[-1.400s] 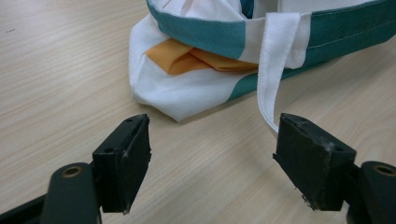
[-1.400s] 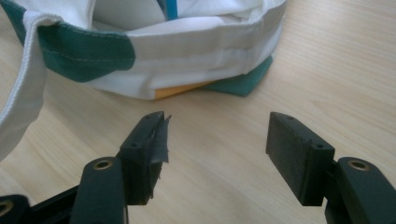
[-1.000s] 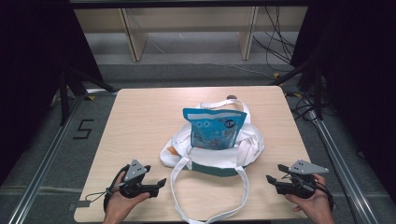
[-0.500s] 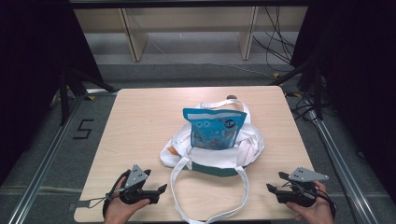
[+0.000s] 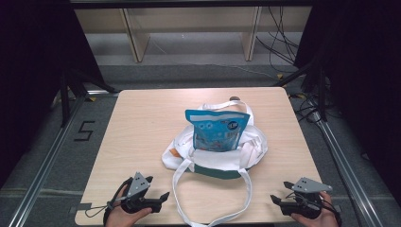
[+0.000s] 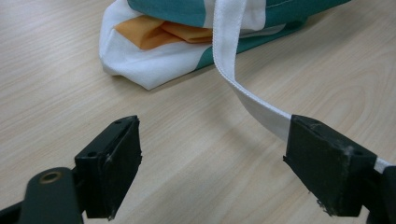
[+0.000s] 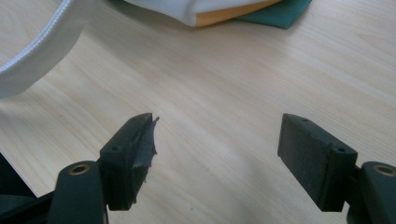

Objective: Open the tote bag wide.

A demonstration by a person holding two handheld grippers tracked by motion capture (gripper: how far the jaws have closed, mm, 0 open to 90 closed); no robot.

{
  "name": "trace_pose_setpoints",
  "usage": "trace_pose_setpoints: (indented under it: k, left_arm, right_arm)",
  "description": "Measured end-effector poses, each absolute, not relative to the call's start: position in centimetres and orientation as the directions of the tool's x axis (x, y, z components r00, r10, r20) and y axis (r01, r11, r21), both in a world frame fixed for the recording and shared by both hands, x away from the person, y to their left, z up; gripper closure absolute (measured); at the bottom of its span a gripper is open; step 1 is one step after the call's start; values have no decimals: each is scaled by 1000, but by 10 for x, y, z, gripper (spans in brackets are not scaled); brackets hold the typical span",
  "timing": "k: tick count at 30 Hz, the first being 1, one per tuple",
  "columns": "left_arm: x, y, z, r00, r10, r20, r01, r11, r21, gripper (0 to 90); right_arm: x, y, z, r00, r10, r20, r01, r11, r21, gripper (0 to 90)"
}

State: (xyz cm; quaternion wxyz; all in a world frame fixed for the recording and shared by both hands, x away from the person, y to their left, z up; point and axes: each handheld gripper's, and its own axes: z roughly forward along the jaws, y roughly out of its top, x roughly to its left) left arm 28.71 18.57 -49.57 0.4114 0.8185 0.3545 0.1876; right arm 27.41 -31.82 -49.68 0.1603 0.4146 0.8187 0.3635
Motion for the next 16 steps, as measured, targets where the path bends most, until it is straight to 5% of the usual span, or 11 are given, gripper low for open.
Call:
trace_pose_setpoints:
  k: [16]
  left_arm:
    - [288, 185, -499, 657, 754, -12, 441, -371, 817, 176]
  right_arm:
    - [278, -322, -498, -618, 786, -2, 536, 423, 731, 281]
